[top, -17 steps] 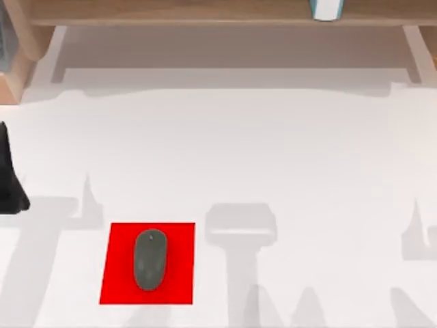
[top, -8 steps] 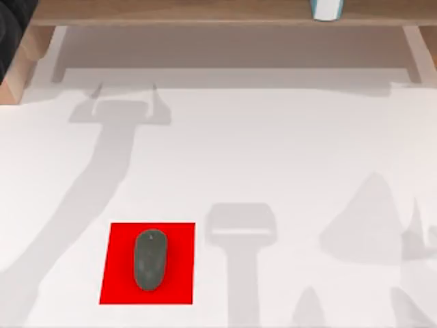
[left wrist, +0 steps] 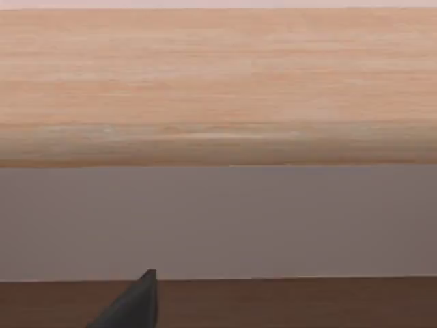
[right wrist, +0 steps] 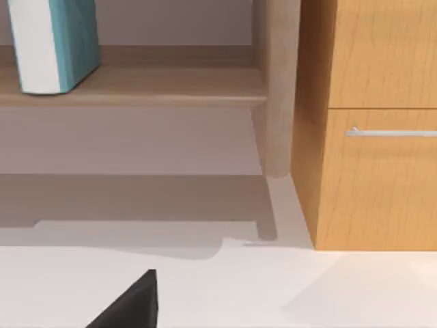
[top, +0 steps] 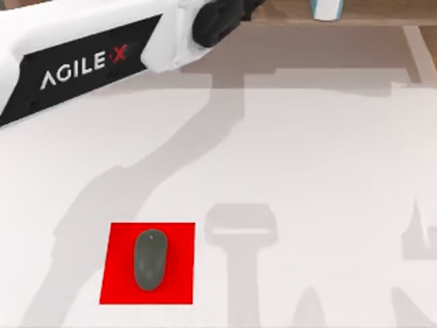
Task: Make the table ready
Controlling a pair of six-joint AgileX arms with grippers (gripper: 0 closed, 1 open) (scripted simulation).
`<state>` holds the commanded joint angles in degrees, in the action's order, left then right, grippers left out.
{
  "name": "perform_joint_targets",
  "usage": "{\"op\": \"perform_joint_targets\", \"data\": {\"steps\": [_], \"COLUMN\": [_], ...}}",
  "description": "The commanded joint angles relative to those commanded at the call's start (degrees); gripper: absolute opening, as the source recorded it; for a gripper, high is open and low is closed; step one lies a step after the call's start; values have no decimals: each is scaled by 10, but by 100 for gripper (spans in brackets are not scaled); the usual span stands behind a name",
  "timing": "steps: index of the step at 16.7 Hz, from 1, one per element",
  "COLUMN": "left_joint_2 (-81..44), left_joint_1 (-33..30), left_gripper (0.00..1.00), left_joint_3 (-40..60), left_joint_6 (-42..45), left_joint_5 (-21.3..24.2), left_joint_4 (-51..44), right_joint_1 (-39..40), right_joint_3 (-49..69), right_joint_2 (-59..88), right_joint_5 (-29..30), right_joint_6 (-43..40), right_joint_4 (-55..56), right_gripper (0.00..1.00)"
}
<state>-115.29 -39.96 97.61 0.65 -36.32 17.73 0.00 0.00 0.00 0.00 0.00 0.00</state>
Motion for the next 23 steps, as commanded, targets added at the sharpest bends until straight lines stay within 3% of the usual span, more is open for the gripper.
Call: {"op": "perform_joint_targets", "data": {"steps": [5,9,17,23], "left_joint_2": [-223,-322,-337,-377], "left_joint_1": [-66,-94,-95,-88], "left_gripper": [100,100,100,100], "left_joint_3": [197,286,299,375], "left_joint_6": [0,0,0,-1], "left_joint_5": [-71,-103,-106,-97], "left_joint_4": [34,50,50,15], "right_joint_1": [0,0,0,0], "right_joint_3": [0,0,0,0], "right_joint_2": [0,0,0,0], "right_joint_5": [0,0,0,0], "right_joint_6": [0,0,0,0], "right_joint_4": [0,0,0,0], "right_gripper": [100,100,100,100]}}
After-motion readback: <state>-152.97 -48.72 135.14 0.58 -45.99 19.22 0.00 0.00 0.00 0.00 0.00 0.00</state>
